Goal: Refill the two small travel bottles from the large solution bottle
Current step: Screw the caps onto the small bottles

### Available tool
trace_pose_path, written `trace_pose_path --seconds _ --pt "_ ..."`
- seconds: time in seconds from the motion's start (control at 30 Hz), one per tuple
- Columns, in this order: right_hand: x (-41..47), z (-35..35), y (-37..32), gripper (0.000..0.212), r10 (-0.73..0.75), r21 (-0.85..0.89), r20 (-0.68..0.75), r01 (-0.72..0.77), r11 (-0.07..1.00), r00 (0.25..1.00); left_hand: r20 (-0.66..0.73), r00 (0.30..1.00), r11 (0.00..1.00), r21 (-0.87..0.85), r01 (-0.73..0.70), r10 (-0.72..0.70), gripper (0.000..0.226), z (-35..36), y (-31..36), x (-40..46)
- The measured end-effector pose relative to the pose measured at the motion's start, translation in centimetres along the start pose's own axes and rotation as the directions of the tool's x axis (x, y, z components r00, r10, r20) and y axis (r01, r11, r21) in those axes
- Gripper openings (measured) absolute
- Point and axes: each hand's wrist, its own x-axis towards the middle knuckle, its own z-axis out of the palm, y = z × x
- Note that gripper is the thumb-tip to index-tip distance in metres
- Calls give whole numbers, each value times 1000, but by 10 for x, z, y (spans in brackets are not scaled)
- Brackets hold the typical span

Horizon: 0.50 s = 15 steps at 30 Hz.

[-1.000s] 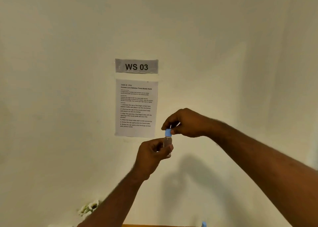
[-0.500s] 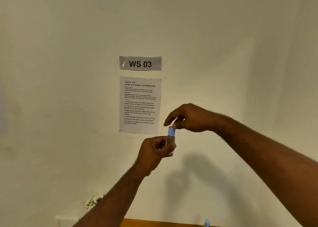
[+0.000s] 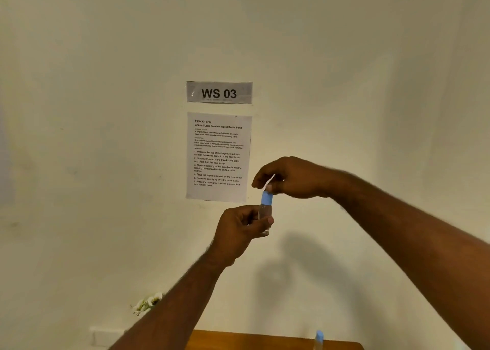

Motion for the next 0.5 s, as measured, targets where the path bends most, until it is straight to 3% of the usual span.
trace_pose_path --seconds 0.07,0.37,0.5 --pt "1 4 0 28 -13 -76 46 16 997 999 -4 1000 1000 1 -9 9 18 -1 2 0" --pt "4 29 -16 13 120 -369 -84 -143 919 989 -15 1000 1000 -20 -7 6 18 2 -8 -4" --pt "8 46 -16 11 160 -458 -152 -213 863 975 -53 998 999 -3 -44 43 38 7 -15 -8"
